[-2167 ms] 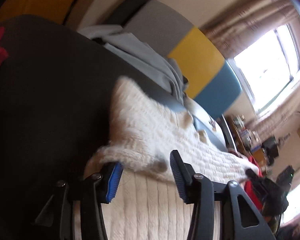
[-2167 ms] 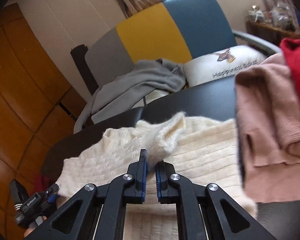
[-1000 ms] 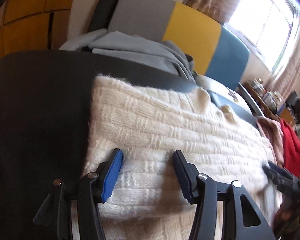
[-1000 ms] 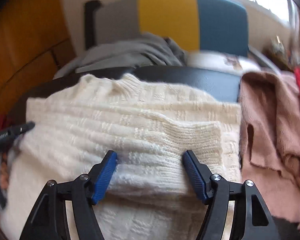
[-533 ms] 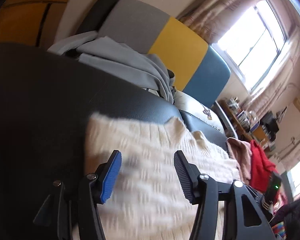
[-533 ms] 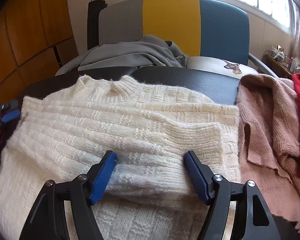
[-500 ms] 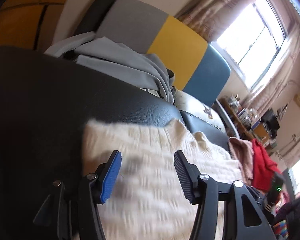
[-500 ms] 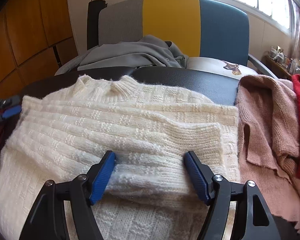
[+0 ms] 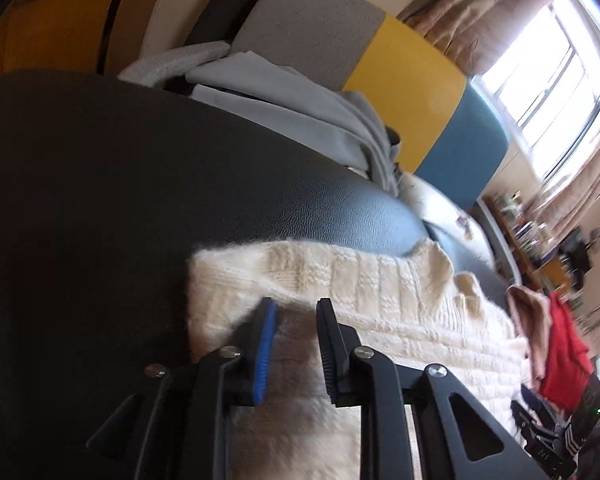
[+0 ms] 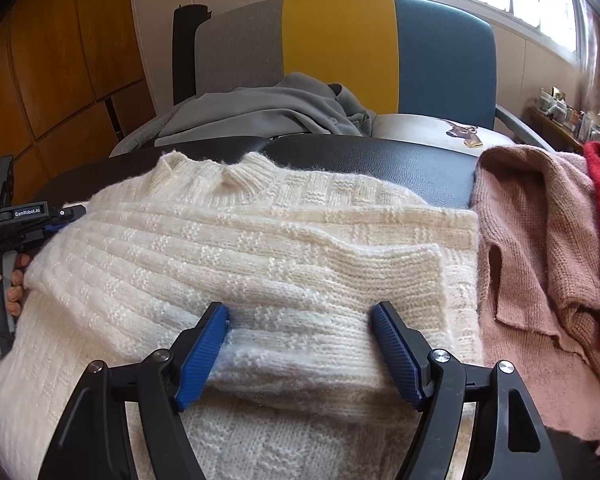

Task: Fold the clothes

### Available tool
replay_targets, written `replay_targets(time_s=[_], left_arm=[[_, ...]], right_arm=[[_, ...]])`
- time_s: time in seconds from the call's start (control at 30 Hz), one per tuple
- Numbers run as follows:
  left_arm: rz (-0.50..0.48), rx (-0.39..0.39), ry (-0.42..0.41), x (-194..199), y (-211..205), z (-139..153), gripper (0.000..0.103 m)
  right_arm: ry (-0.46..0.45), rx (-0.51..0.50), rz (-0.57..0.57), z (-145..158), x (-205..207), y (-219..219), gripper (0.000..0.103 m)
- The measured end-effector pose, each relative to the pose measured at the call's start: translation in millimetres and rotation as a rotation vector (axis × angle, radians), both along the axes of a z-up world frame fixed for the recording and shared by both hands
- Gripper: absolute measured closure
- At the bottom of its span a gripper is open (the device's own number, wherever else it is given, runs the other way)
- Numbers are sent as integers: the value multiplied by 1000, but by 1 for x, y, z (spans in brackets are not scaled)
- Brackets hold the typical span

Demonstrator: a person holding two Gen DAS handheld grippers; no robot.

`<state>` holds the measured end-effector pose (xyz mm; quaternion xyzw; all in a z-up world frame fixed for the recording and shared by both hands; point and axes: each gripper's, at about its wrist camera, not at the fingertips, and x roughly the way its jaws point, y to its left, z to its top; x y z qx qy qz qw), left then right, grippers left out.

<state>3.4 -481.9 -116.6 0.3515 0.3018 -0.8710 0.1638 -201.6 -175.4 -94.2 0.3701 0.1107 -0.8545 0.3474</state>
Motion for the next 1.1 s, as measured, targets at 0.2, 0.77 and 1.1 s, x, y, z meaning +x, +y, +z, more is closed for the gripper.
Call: replay_targets(time_s=[0.2, 0.77, 1.1], left_arm=[[-165, -188, -105, 28, 70, 6, 53], [-32, -29, 21, 193, 80, 36, 44], [-96, 135, -35, 282, 103, -4, 44]], right_arm=[[-13, -14, 1, -1, -2, 1, 26], [-284, -278, 122, 40, 25, 74, 0], [-592, -531, 62, -6, 111, 231, 0]])
